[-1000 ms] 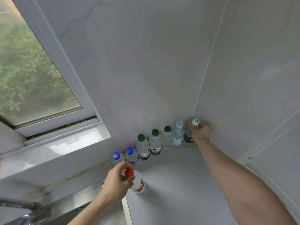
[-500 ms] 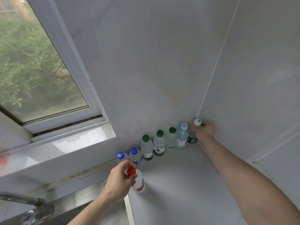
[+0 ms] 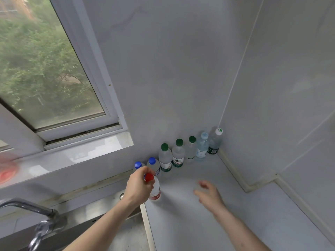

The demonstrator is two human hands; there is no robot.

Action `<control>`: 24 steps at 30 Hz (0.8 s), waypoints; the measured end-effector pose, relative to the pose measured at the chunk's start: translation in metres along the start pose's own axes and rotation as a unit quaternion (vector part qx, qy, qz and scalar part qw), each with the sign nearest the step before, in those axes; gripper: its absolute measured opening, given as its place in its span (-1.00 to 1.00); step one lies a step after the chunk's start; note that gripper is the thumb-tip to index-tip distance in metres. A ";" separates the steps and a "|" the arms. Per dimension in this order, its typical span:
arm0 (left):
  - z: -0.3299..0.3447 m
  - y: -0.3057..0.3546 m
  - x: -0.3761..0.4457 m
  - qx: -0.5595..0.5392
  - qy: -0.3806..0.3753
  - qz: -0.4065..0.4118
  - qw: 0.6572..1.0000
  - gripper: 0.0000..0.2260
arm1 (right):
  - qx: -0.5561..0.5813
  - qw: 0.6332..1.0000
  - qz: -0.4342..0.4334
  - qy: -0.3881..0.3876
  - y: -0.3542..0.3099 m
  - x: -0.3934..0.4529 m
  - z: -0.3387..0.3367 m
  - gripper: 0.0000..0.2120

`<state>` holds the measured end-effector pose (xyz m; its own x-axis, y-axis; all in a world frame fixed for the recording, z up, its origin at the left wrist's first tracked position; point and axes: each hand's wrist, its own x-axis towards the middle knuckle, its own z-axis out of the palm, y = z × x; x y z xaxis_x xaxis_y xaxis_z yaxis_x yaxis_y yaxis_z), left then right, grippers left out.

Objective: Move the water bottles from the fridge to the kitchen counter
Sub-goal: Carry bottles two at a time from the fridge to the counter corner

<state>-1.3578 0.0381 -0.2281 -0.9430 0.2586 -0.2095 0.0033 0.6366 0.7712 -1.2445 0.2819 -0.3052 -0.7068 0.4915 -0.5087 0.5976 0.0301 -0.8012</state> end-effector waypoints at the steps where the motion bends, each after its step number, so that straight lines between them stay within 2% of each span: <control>1: 0.000 -0.001 0.000 0.001 0.006 0.000 1.000 -0.77 | -0.038 0.999 0.004 -0.016 0.013 -0.012 0.006 -0.57; 4: -0.003 -0.003 0.003 0.012 0.019 0.003 1.000 -0.77 | -0.166 0.983 -0.009 -0.076 0.040 -0.041 0.017 -0.48; 8: -0.005 -0.006 0.005 0.037 0.035 0.019 0.999 -0.78 | -0.328 0.933 -0.066 -0.130 0.067 -0.056 0.019 -0.28; 12: -0.009 -0.013 0.006 0.066 0.039 0.037 0.996 -0.77 | -0.476 0.863 -0.026 -0.167 0.102 -0.073 0.021 -0.04; 15: -0.012 -0.017 0.007 0.080 0.043 0.049 0.995 -0.75 | -0.537 0.826 -0.017 -0.169 0.120 -0.086 0.023 0.10; 21: -0.011 -0.024 0.006 0.179 0.029 0.098 0.979 -0.72 | -0.526 0.833 -0.027 -0.169 0.120 -0.096 0.021 0.12; 24: -0.013 -0.026 0.005 0.249 0.033 0.125 0.960 -0.70 | -0.522 0.837 -0.031 -0.162 0.122 -0.099 0.019 0.09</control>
<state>-1.3667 0.0132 -0.2417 -0.9108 0.4128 -0.0045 0.3756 0.8333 0.4057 -1.1083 0.2206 -0.3588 -0.7126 0.2041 -0.6712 0.4423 0.8734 -0.2040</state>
